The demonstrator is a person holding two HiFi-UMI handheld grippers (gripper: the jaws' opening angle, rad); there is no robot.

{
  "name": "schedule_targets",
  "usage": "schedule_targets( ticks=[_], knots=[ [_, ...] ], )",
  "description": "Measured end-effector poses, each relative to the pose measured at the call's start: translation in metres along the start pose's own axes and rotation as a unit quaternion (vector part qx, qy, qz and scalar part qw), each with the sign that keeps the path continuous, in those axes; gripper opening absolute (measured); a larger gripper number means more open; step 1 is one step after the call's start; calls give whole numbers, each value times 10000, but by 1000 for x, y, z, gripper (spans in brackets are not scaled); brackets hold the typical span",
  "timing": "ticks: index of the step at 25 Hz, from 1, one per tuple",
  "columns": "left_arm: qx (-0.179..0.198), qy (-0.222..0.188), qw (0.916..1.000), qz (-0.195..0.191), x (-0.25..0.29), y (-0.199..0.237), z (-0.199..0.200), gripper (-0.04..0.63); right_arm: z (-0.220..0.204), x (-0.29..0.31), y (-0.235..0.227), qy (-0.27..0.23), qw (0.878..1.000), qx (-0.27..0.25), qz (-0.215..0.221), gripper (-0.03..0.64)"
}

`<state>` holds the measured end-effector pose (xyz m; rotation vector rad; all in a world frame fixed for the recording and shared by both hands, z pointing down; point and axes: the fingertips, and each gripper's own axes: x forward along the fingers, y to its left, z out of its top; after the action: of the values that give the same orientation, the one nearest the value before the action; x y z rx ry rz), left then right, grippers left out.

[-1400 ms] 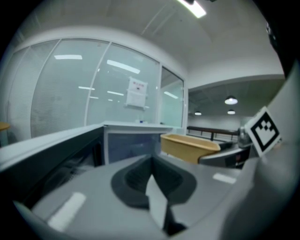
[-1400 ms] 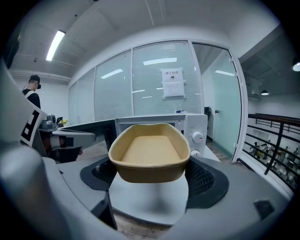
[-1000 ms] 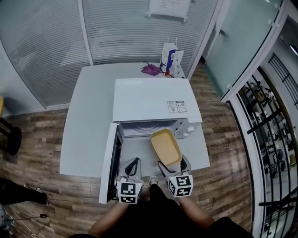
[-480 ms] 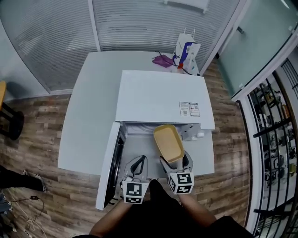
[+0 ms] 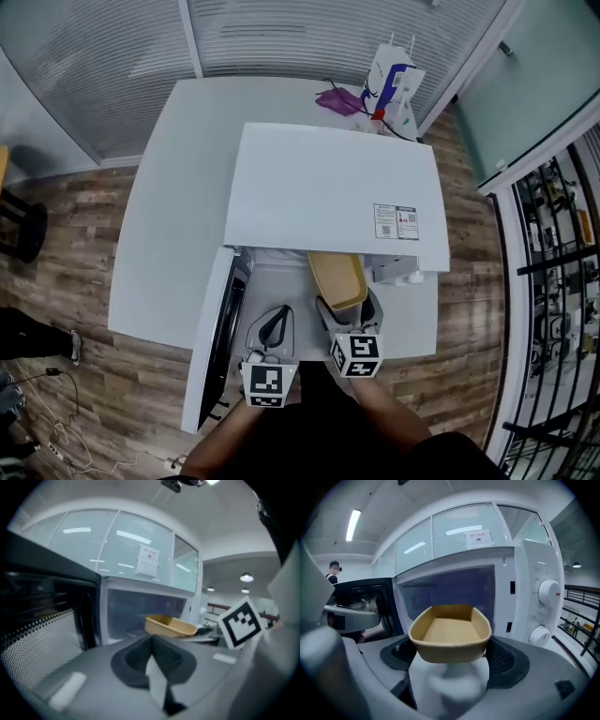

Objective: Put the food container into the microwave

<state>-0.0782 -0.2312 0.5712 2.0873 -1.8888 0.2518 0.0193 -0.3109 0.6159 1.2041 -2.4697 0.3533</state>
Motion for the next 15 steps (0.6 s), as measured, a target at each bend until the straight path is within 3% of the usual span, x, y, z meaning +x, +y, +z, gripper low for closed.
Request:
schedule_targets(
  ticks=[15],
  knots=[
    [-75,375,9992,126,28,17,-22,6,13,71,-1,-211,9993,-295,32,442]
  ],
)
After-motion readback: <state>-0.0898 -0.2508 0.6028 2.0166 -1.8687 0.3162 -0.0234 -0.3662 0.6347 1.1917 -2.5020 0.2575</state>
